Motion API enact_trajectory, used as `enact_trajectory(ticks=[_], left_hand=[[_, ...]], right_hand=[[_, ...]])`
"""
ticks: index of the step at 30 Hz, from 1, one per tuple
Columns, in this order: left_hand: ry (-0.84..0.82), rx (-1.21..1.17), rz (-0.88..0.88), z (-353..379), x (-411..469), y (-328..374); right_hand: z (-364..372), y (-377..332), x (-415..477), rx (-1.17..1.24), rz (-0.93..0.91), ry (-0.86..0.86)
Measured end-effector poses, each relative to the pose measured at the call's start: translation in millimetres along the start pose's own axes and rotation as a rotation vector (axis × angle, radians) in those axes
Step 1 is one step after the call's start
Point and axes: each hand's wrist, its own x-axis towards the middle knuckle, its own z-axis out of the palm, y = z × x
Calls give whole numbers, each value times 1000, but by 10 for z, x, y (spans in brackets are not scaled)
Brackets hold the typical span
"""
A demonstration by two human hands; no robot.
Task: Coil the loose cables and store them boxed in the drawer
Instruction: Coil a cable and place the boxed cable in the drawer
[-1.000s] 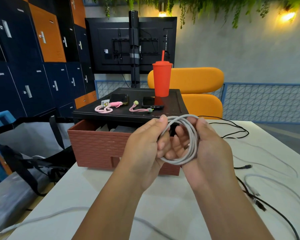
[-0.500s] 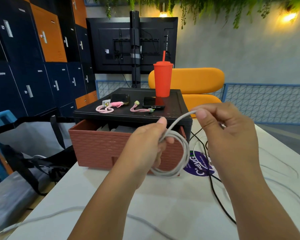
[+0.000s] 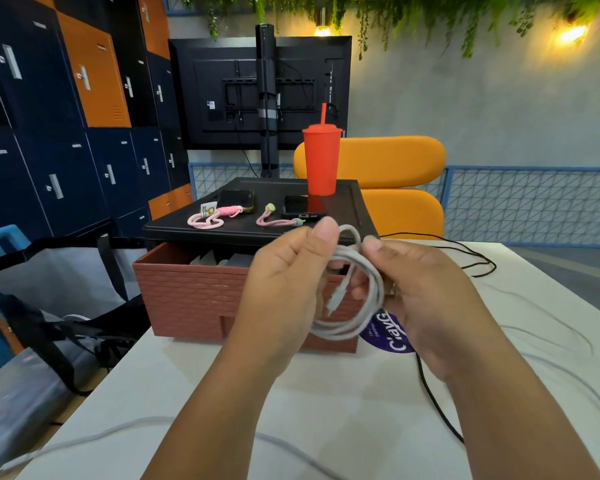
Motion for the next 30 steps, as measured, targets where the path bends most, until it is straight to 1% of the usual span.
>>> enact_trajectory(ticks=[2,3,4,6,8,12,14,16,18,23,25,28,30], left_hand=[[55,3,25,-39,15,-28],[90,20,31,-64,27,-56],[130,39,31,-86,38,-77],[188,102,31,-117,63,-120],[221,141,23,-129,79,-157],[229,232,52,-111,61,-136],[249,257,64,-132,61,-110],[289,219,39,-165,71,-84],[316,142,-16,-177,77,-76],[421,-47,-113,-176,109,-76],[457,-86,-107,-168,118,-72],[504,-74,-74,-123,100,-89],[531,-105,-41,-139,85,-59]], right_hand=[[-1,-22,-23,145,37,-71],[9,-34,-39,168,40,-105],[23,-39,-53,142,34,-138],[55,-19,-54,-10,10,-170],[86,5,-46,-143,-8,-146],[147,19,-46,-235,24,-115],[134,27,-40,-329,11,-112],[106,20,-38,-411,-25,-90],[68,5,-48,-440,-63,-55],[19,-38,-68,-424,-112,-11],[6,-33,-60,-405,-112,14],[-2,-43,-69,-395,-92,-21],[-31,-33,-59,-369,-48,-24]])
